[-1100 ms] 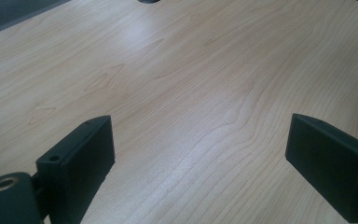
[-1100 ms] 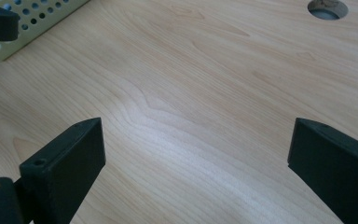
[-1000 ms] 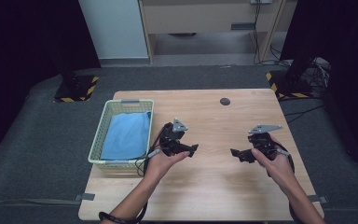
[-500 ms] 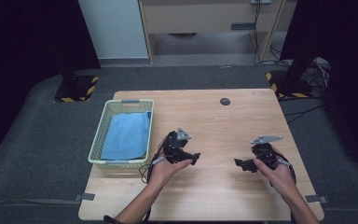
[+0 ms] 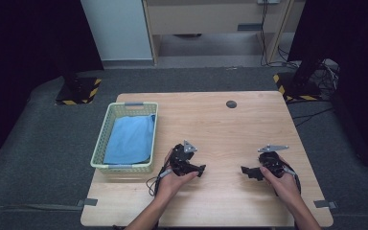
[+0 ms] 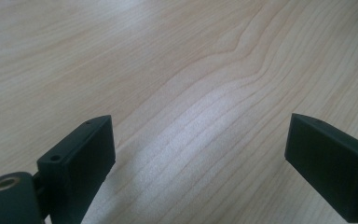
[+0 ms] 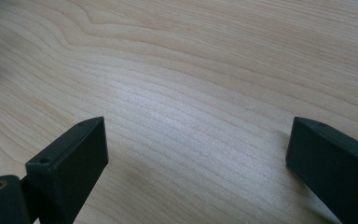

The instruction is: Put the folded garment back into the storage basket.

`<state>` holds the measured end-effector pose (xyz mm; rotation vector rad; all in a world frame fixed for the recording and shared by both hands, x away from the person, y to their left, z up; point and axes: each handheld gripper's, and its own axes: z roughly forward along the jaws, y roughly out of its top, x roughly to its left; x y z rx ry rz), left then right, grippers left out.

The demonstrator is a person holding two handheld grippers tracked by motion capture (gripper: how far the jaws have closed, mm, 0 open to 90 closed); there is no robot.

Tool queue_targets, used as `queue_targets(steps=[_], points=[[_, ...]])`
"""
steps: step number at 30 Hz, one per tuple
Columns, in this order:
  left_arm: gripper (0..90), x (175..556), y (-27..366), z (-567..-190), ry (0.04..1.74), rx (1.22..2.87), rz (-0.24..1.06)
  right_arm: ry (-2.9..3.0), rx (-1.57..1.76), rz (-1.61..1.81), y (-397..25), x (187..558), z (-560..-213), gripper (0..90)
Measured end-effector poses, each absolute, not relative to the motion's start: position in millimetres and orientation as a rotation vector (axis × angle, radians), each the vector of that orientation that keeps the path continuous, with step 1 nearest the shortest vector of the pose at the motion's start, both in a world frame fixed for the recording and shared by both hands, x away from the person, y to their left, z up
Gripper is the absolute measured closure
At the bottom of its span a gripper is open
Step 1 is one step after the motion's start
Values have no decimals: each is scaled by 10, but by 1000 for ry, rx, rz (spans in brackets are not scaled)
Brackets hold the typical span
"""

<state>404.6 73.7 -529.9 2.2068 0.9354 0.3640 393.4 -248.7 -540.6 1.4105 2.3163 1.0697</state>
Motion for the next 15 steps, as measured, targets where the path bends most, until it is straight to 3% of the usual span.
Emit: queue_targets(steps=[15], points=[[10,3906,655,-5456,892,2218,408,2277,1233,1004,-2337,3845,-5517,10]])
